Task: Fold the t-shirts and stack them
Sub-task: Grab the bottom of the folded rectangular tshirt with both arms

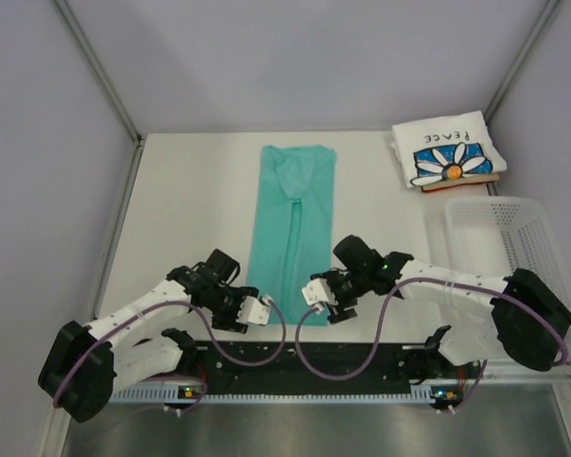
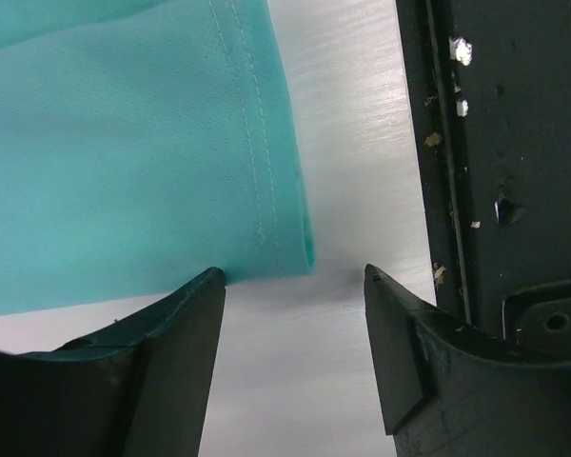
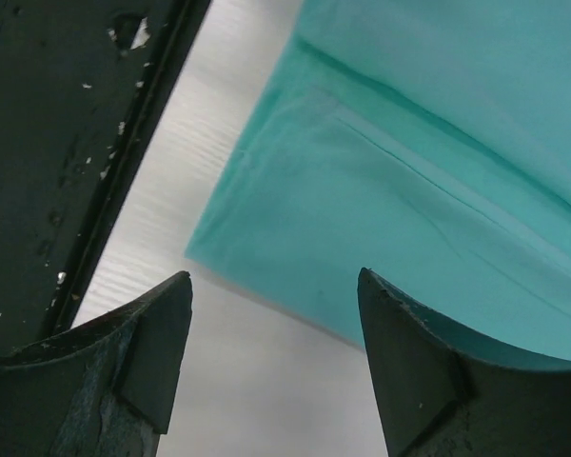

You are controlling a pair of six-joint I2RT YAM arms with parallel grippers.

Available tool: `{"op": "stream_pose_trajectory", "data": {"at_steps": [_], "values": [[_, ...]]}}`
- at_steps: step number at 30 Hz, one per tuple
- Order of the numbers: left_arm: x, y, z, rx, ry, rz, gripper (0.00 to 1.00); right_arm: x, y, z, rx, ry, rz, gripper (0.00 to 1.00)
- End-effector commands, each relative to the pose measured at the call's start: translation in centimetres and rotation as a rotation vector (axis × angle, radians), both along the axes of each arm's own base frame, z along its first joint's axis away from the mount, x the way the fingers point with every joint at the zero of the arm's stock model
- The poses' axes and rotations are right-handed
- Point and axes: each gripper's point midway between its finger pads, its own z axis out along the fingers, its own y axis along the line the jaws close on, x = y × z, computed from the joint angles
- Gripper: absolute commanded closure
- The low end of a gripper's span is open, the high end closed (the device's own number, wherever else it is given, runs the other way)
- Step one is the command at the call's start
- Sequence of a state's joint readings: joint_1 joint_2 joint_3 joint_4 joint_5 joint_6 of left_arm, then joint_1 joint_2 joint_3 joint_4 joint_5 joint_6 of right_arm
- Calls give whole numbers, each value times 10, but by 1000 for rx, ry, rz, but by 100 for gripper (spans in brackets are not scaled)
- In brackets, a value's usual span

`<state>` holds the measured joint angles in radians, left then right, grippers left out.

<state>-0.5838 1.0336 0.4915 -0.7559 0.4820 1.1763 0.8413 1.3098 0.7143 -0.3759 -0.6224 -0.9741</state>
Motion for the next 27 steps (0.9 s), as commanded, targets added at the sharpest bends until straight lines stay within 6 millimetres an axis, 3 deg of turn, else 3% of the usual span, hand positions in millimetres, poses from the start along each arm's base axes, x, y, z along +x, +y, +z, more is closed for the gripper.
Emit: {"op": "stream_pose_trajectory", "data": {"at_steps": [1,6,9,13,15,16,20,23,27], "values": [[11,-7,-2,-21,-68,-27,38,-22,5,-16,-54,-129,130,32],[11,-8,-6,14,-48,-18,64,-28,13,-42,-121,-147,155,39],[7,-5,-6,38,-38,-16,76,-30,7,-57,-191,-135,161,49],[4,-4,3,37,-24,2,100,-31,-3,-64,-247,-123,140,80],[7,-7,12,15,-40,15,100,-28,0,-56,-233,-120,104,98],[12,-10,16,-1,-67,30,100,-24,3,-51,-217,-117,80,100],[62,-19,52,-29,-199,235,100,12,21,-16,-102,-73,-123,100],[84,-28,73,-59,-201,316,100,48,29,15,14,-36,-271,100],[131,-29,94,-51,-215,475,100,104,30,51,155,25,-458,100]]}}
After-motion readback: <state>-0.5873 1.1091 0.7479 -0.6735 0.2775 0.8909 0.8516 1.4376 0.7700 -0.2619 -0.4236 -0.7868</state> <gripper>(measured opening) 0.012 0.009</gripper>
